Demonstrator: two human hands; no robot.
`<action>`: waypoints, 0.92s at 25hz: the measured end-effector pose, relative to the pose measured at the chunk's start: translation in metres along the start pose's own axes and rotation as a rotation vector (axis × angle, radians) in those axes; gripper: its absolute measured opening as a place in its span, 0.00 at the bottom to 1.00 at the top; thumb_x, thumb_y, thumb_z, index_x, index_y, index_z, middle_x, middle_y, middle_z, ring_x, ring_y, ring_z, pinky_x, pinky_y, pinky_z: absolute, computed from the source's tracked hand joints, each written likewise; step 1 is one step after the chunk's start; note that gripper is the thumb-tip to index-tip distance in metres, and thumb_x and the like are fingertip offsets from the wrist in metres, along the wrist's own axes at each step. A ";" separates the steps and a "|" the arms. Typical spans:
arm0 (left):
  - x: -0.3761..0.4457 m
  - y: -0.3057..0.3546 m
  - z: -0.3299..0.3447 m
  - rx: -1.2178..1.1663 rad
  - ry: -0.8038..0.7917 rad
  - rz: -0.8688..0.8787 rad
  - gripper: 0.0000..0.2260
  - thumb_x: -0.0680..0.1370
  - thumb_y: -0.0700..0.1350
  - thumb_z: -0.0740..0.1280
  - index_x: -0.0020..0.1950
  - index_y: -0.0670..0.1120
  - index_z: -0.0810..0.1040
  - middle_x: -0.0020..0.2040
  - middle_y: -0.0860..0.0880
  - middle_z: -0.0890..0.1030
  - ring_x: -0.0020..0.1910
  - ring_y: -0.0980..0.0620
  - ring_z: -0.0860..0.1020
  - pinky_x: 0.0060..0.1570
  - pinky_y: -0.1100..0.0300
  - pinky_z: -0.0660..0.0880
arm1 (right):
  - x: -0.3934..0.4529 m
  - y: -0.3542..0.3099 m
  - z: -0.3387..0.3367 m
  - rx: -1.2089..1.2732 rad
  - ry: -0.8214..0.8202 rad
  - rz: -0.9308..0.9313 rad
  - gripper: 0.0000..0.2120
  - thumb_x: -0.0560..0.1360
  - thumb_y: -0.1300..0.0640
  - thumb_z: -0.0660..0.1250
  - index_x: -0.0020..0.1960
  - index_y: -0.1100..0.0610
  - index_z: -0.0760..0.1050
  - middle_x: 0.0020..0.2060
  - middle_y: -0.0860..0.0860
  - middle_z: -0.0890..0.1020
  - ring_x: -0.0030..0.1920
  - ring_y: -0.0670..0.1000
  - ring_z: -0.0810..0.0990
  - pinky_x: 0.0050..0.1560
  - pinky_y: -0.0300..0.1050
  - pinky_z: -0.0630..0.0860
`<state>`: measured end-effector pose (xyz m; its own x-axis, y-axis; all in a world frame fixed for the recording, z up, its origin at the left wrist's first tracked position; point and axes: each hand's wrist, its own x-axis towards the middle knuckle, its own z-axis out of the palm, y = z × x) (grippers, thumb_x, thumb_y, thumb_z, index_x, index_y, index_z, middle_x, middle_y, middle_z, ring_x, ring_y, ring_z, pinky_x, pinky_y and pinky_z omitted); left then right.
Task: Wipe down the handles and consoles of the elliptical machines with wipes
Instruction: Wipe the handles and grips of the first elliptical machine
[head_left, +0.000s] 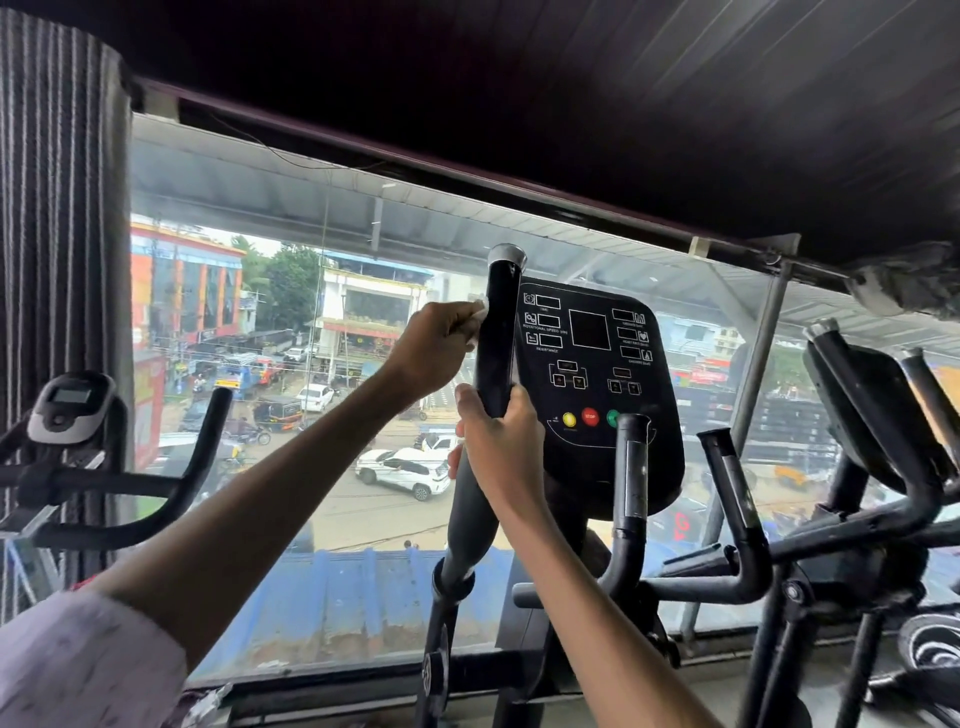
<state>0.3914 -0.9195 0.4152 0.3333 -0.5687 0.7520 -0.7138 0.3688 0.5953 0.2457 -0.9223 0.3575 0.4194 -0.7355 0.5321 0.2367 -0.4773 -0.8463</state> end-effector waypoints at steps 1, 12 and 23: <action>0.003 0.004 0.001 -0.013 0.016 -0.018 0.13 0.81 0.42 0.62 0.46 0.34 0.78 0.42 0.33 0.81 0.42 0.49 0.77 0.53 0.42 0.78 | -0.007 0.004 0.000 0.002 0.015 -0.001 0.09 0.80 0.50 0.66 0.47 0.54 0.72 0.32 0.58 0.79 0.24 0.56 0.79 0.26 0.52 0.79; -0.046 0.033 0.023 0.208 0.238 0.032 0.12 0.83 0.38 0.60 0.61 0.41 0.81 0.55 0.50 0.82 0.56 0.55 0.78 0.51 0.75 0.71 | -0.026 0.012 0.000 0.056 0.028 0.028 0.20 0.85 0.47 0.49 0.50 0.60 0.72 0.34 0.60 0.74 0.29 0.60 0.78 0.26 0.54 0.77; -0.079 0.042 0.036 0.275 0.301 0.035 0.12 0.80 0.35 0.60 0.55 0.40 0.81 0.44 0.40 0.84 0.44 0.40 0.80 0.45 0.52 0.77 | -0.031 0.009 -0.004 0.093 0.058 -0.060 0.20 0.87 0.56 0.49 0.54 0.68 0.75 0.43 0.65 0.81 0.33 0.41 0.80 0.33 0.34 0.72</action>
<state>0.3123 -0.8857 0.3707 0.4421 -0.3032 0.8442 -0.8525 0.1507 0.5005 0.2314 -0.9057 0.3340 0.3514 -0.7346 0.5804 0.3412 -0.4768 -0.8101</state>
